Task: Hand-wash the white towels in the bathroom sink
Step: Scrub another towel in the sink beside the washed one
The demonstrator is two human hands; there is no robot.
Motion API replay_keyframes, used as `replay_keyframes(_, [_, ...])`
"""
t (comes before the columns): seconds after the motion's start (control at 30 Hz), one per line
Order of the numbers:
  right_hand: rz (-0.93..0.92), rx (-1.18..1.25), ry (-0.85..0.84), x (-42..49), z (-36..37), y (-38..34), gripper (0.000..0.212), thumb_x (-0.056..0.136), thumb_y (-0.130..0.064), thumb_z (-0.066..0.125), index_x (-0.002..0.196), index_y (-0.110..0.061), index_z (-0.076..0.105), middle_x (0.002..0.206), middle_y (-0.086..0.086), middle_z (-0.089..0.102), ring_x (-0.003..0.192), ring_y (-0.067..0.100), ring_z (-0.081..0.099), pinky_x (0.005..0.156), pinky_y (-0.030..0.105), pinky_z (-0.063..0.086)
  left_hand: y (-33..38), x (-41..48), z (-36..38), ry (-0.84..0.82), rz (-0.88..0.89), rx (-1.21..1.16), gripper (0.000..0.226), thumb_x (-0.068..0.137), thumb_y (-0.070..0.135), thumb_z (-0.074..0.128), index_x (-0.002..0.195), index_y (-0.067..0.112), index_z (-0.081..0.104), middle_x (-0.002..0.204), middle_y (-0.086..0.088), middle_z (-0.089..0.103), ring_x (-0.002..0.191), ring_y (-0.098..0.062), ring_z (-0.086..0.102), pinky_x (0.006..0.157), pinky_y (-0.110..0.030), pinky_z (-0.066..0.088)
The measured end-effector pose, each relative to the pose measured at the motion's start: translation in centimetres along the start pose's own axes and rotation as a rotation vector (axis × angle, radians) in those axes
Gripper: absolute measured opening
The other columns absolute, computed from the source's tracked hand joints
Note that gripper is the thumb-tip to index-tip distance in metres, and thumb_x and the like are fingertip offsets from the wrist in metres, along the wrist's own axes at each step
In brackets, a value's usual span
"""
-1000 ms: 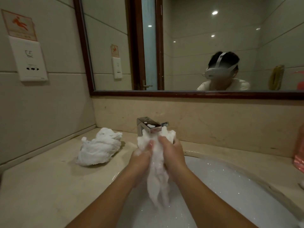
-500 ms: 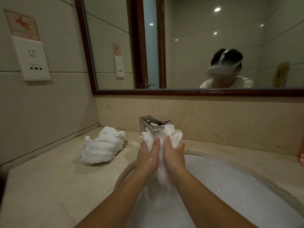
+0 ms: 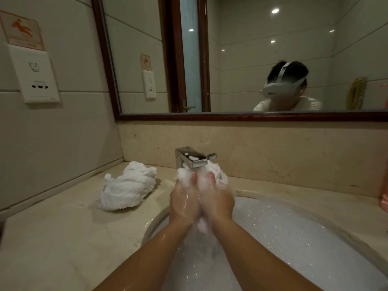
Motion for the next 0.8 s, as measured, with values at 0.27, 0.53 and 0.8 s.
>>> replay_keyframes(0.27, [0.325, 0.360, -0.040, -0.3, -0.7, 0.7, 0.062, 0.100, -0.064, 0.057, 0.144, -0.024, 0.040, 0.131, 0.009, 0.059, 0.105, 0.027, 0.058, 0.086, 0.036, 0.048, -1.1, 0.4, 0.1, -0.053, -0.185, -0.185, 0.090, 0.087, 0.090, 0.030, 0.134, 0.016, 0.055, 0.119, -0.005, 0.068, 0.103, -0.025, 0.066, 0.087, -0.039, 0.055])
replay_keyframes(0.53, [0.255, 0.371, -0.119, 0.2, -0.8, 1.5, 0.084, 0.079, -0.079, 0.069, 0.147, -0.034, 0.049, 0.131, 0.004, 0.068, 0.116, 0.032, 0.067, 0.099, 0.050, 0.058, -1.2, 0.8, 0.5, -0.074, -0.235, -0.452, 0.051, 0.106, 0.060, 0.037, 0.149, 0.033, 0.041, 0.145, -0.003, 0.056, 0.126, -0.028, 0.055, 0.108, -0.040, 0.045])
replay_keyframes(0.8, [0.303, 0.419, -0.175, -0.2, -1.0, 1.3, 0.071, 0.074, -0.064, 0.076, 0.135, -0.029, 0.064, 0.104, 0.001, 0.078, 0.090, 0.025, 0.077, 0.079, 0.044, 0.065, -1.8, 1.3, 0.2, -0.097, -0.266, -0.603, 0.069, 0.078, 0.085, 0.056, 0.110, 0.026, 0.074, 0.102, -0.003, 0.081, 0.099, -0.027, 0.077, 0.094, -0.051, 0.061])
Point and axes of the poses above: each hand's wrist, its own x-axis towards the middle knuckle, its own z-axis out of the palm, y = z × x, the point moved 4 cm from there along x, towards the middle knuckle
